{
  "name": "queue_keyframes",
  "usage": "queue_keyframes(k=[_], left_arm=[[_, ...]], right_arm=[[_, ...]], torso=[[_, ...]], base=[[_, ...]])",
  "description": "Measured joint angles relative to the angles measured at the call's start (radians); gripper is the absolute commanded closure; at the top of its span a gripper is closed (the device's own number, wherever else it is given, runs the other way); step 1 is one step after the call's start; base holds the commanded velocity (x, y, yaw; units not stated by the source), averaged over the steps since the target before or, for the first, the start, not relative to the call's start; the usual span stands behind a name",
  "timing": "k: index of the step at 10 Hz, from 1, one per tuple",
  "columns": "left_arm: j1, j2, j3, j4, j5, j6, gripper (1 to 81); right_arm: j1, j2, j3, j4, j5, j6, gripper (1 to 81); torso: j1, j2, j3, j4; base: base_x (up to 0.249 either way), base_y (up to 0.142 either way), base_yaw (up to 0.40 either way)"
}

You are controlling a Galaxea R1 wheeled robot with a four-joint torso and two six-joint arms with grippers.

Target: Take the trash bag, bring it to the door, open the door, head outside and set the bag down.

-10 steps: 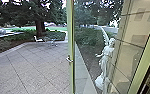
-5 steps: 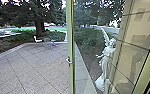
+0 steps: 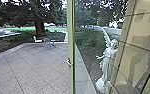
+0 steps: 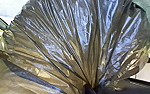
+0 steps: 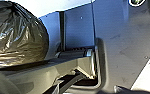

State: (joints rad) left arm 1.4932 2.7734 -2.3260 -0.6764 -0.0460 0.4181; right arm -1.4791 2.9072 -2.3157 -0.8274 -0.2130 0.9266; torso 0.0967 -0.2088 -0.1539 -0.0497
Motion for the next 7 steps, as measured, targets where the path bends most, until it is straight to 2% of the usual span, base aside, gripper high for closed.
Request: queue_keyframes(k=[7], left_arm=[[0.002,-0.006,0.0,0.0,0.005,0.0,81.1]], right_arm=[[0.003,0.052,-0.086,0.004,0.003,0.014,1.0]], torso=[[0.0,0.0,0.0,0.0]], base=[[0.072,0.0,0.0]])
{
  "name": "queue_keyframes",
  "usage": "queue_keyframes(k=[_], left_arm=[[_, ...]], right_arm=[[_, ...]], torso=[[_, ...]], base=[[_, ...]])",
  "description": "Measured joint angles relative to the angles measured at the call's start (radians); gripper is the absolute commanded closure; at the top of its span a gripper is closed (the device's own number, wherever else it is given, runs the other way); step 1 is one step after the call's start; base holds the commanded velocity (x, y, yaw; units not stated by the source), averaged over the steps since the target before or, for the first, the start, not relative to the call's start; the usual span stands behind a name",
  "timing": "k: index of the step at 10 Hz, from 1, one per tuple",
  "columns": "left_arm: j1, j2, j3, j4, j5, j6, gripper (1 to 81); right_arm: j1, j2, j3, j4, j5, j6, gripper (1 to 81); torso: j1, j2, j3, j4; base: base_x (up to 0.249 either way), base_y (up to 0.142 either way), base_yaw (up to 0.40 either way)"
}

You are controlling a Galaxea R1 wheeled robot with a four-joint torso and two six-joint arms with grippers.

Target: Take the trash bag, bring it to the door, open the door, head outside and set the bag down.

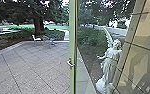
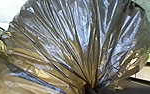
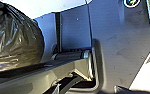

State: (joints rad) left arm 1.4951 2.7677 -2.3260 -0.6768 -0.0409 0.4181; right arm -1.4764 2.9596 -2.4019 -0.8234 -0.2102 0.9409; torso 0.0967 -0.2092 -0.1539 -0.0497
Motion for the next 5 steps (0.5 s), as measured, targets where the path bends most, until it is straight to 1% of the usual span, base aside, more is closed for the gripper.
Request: queue_keyframes(k=[1,2,4,5], left_arm=[[0.01,-0.003,-0.001,0.0,0.002,0.0,81.1],[0.015,-0.008,-0.002,0.0,0.0,0.0,81.1],[-0.001,0.009,0.004,0.0,0.001,0.0,81.1],[-0.008,0.002,0.001,0.0,-0.009,0.0,81.1]], right_arm=[[-0.005,-0.003,0.0,0.0,0.001,-0.006,1.0],[-0.009,0.001,-0.001,0.001,-0.001,0.002,1.0],[0.003,-0.009,-0.006,-0.001,-0.003,-0.013,1.0],[0.003,0.003,-0.004,0.0,0.004,0.0,1.0]], torso=[[-0.001,0.0,0.0,0.0],[-0.002,0.0,0.0,0.0],[0.0,0.001,0.0,0.0],[0.0,0.0,0.0,0.0]], base=[[0.072,0.0,0.0],[0.072,0.0,0.0],[0.072,0.0,0.0],[0.072,0.0,0.0]])
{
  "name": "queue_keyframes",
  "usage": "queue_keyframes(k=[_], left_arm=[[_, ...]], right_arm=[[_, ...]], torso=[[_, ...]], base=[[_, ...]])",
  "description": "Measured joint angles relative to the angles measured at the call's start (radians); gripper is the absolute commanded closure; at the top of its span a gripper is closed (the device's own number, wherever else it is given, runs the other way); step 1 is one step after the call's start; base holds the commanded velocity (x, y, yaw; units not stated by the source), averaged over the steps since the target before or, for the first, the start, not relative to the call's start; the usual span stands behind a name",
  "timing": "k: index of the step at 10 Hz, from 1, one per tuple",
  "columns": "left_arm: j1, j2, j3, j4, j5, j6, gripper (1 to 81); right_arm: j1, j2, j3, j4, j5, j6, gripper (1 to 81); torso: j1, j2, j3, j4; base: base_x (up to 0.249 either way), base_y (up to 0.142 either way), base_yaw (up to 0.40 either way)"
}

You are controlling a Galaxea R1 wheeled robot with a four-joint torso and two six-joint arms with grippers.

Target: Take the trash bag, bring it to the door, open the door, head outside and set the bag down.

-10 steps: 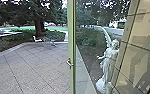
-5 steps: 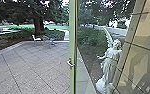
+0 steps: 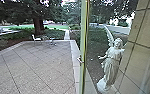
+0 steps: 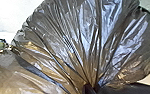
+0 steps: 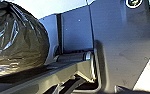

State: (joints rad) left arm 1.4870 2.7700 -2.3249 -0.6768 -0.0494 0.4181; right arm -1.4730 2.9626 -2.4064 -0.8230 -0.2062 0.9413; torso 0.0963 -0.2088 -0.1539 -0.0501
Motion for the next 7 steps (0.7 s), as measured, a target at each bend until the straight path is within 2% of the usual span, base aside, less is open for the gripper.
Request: queue_keyframes(k=[7], left_arm=[[0.009,0.001,-0.001,0.0,0.004,0.0,81.1]], right_arm=[[-0.006,-0.004,0.0,-0.001,-0.003,-0.016,1.0]], torso=[[0.0,0.0,0.0,0.0]], base=[[0.072,0.0,0.0]])
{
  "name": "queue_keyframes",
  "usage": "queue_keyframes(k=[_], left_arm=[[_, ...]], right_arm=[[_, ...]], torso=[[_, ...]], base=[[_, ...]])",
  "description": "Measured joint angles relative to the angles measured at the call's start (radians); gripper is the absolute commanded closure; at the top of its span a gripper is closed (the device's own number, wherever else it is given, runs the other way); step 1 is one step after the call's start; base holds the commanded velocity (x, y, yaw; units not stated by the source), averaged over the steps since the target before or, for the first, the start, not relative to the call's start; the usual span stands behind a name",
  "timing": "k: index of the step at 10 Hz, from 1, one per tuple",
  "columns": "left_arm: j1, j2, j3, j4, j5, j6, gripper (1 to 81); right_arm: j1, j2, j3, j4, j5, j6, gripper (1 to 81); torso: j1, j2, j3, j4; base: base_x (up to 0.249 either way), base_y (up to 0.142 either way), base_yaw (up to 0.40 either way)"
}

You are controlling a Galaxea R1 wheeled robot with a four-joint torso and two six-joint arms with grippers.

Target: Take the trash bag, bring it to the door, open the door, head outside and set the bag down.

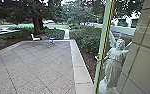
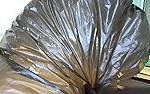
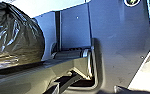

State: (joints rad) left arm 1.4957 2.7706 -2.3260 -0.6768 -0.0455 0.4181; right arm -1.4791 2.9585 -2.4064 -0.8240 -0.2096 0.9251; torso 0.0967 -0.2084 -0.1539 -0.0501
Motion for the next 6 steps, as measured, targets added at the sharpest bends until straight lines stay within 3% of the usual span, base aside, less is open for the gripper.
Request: queue_keyframes(k=[6], left_arm=[[-0.002,0.0,0.0,0.0,0.0,0.0,81.1]], right_arm=[[0.0,0.0,0.0,0.0,0.0,0.0,1.0]], torso=[[0.0,0.0,0.0,0.0]], base=[[0.069,0.0,0.0]])
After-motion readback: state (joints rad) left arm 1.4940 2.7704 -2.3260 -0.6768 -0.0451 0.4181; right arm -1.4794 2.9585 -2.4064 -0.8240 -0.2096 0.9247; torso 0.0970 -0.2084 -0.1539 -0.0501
